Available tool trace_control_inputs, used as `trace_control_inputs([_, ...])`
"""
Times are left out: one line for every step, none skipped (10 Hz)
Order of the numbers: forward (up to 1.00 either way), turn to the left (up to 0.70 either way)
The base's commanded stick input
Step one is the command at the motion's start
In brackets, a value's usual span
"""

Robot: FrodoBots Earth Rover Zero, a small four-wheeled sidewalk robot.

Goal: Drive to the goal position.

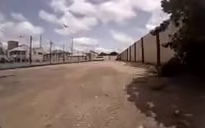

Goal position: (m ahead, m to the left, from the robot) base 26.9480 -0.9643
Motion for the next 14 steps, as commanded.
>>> trace_control_inputs([0.85,0.00])
trace_control_inputs([0.85,0.00])
trace_control_inputs([0.85,0.00])
trace_control_inputs([0.85,0.00])
trace_control_inputs([0.85,0.00])
trace_control_inputs([0.85,0.00])
trace_control_inputs([0.85,0.00])
trace_control_inputs([0.85,0.00])
trace_control_inputs([0.85,0.00])
trace_control_inputs([0.85,0.00])
trace_control_inputs([0.85,0.00])
trace_control_inputs([0.85,0.00])
trace_control_inputs([0.85,0.00])
trace_control_inputs([0.85,0.00])
